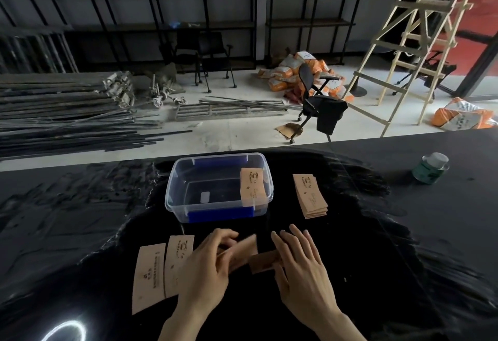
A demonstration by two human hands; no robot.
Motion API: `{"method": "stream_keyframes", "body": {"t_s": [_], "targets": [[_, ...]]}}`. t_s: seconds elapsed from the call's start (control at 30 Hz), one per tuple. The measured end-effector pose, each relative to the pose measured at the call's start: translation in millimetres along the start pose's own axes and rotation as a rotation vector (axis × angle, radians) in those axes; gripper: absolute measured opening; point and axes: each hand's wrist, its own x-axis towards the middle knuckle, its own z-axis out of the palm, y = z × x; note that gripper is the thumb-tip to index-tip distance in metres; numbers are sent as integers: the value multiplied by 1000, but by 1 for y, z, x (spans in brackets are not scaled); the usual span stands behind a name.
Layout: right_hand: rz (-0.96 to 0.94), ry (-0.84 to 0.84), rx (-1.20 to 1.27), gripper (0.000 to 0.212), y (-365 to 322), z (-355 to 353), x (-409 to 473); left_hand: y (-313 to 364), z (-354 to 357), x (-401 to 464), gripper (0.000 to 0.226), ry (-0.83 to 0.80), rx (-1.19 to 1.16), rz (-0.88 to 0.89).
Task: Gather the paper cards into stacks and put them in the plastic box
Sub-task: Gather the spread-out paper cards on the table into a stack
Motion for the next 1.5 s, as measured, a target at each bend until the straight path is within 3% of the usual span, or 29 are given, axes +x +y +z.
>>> {"method": "stream_keyframes", "body": {"t_s": [0.17, 0.27, 0.4, 0.5, 0.53, 0.63, 0.8, 1.0, 1.23, 1.37, 1.5], "targets": [[46, 13, 61, 81, -4, 4, 2, 30, 27, 15, 33, -237, -218, 41], [-6, 25, -20, 78, -5, 3, 3, 41, 46, 12, 26, -229, -369, 5], [-96, -18, -76, 69, 0, 2, 8, 35, 47, 6, 20, -30, -358, -55], [-80, -23, -88, 59, 0, 1, 11, 3, 22, 0, 29, 302, 18, -167], [-75, -27, -83, 58, 0, 1, 12, -9, 11, -1, 38, 339, 150, -258], [-60, -29, -71, 56, -3, 2, 14, -36, -16, -7, 59, 198, 399, -495], [-50, -38, -63, 57, -6, 2, 18, -43, -18, -5, 65, 59, 410, -390], [-58, -29, -49, 53, -4, 4, 16, -48, -22, -9, 52, 168, 464, -428], [-55, -33, -42, 57, -3, 4, 18, -47, -27, -7, 77, 47, 580, -410], [-61, -45, -53, 58, -3, 3, 20, -25, -23, -11, 53, -5, 484, -330], [-61, -55, -90, 60, -4, 2, 21, -18, -18, -4, 54, -89, 155, -245]]}}
